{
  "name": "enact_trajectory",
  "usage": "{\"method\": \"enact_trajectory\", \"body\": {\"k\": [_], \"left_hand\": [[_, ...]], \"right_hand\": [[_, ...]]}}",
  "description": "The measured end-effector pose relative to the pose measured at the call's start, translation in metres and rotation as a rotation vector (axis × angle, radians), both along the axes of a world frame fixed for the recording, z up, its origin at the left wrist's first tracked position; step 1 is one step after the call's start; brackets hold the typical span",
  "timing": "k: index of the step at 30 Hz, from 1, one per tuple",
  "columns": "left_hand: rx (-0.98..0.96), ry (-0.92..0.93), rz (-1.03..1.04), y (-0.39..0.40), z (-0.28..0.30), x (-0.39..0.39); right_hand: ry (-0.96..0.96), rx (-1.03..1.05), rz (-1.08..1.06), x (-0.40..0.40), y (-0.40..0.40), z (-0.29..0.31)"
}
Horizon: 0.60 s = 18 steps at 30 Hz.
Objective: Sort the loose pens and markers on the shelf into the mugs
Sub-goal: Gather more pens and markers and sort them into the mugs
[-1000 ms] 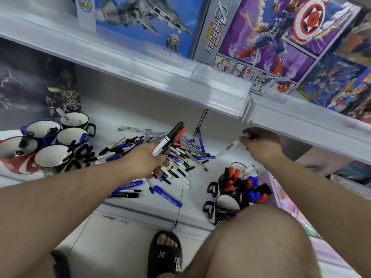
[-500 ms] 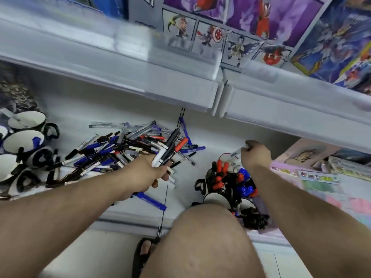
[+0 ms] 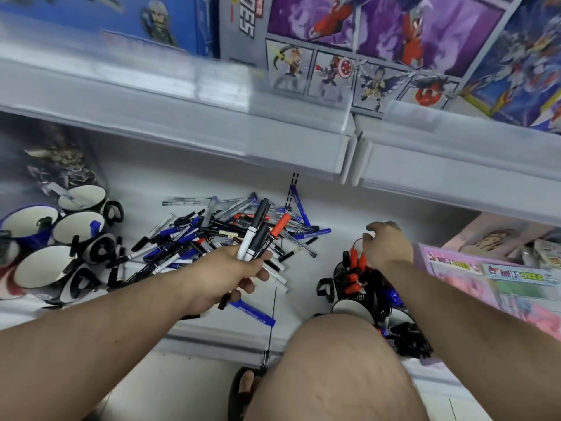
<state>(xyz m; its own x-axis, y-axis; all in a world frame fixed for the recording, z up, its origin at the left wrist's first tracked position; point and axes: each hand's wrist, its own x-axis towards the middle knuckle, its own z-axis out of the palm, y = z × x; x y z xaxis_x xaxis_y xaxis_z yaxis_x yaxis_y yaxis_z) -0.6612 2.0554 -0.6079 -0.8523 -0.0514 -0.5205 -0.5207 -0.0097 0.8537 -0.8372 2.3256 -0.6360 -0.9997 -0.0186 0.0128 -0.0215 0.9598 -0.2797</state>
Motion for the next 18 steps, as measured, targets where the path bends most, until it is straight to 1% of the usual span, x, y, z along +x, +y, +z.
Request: {"method": "enact_trajectory", "body": {"k": [2, 4, 7, 8, 10, 14, 16, 18], "left_hand": [[0.048, -0.011, -0.006, -0.002, 0.005, 0.007], [0.078, -0.017, -0.019, -0.005, 0.011, 0.015], [0.098, -0.006, -0.020, -0.012, 0.022, 0.028], [0.109, 0.005, -0.020, -0.014, 0.025, 0.032], [0.120, 0.028, -0.029, -0.018, 0.033, 0.041], [0.136, 0.067, -0.056, -0.023, 0.049, 0.055], [0.139, 0.063, -0.062, -0.026, 0.057, 0.062], [0.158, 0.059, -0.068, -0.030, 0.063, 0.069]], "right_hand": [[0.040, -0.076, 0.131, 0.010, -0.020, 0.024], [-0.010, -0.166, 0.290, 0.030, -0.048, 0.055], [-0.271, -0.481, 0.453, 0.070, -0.090, 0.099], [-0.352, -0.551, 0.490, 0.083, -0.101, 0.110], [-0.419, -0.547, 0.557, 0.104, -0.120, 0.125], [-0.381, -0.411, 0.613, 0.131, -0.144, 0.137], [-0.390, -0.422, 0.614, 0.136, -0.152, 0.143], [-0.391, -0.477, 0.603, 0.139, -0.157, 0.148]]}}
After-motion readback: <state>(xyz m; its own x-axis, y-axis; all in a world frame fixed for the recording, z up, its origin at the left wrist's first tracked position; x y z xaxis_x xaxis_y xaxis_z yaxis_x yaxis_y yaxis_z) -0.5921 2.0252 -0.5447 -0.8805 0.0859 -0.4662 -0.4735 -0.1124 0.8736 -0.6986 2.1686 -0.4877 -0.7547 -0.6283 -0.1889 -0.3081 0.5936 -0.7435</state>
